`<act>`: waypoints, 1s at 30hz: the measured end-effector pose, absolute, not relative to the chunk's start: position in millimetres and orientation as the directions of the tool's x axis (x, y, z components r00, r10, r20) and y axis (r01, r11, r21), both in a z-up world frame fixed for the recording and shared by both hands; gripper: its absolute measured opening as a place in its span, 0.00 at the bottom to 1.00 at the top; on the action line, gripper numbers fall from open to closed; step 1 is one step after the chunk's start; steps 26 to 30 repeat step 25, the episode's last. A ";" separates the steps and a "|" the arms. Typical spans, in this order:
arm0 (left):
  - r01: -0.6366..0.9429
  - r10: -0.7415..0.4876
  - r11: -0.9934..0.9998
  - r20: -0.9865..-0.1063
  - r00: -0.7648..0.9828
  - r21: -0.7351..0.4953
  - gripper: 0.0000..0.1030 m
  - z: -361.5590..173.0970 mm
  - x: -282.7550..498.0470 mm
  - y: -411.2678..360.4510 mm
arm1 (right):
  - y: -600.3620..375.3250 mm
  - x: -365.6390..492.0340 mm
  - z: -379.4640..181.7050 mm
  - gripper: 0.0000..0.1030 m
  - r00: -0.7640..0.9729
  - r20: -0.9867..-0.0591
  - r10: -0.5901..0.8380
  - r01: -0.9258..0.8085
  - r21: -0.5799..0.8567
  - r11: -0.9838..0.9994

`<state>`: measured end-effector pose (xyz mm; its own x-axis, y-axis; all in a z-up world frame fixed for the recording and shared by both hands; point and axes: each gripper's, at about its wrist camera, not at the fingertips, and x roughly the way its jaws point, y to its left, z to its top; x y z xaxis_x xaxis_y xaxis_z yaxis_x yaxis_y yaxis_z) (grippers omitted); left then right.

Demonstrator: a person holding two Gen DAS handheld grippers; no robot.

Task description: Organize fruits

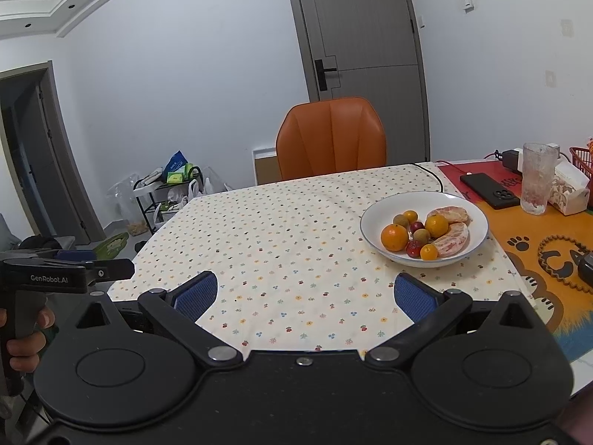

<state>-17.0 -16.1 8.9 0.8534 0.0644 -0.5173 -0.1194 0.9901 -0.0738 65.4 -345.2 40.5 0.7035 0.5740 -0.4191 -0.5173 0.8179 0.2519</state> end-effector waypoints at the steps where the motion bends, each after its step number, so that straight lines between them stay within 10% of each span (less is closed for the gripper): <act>1: -0.119 0.064 0.990 -0.518 0.853 -0.074 1.00 8.4 -17.0 -16.0 | -345.1 65.5 40.4 1.00 0.703 -0.419 0.574 -0.518 0.252 0.818; 30: -0.115 0.059 0.990 -0.521 0.852 -0.076 1.00 3.9 -16.6 -16.6 | -344.7 68.5 33.6 1.00 0.696 -0.435 0.571 -0.513 0.256 0.819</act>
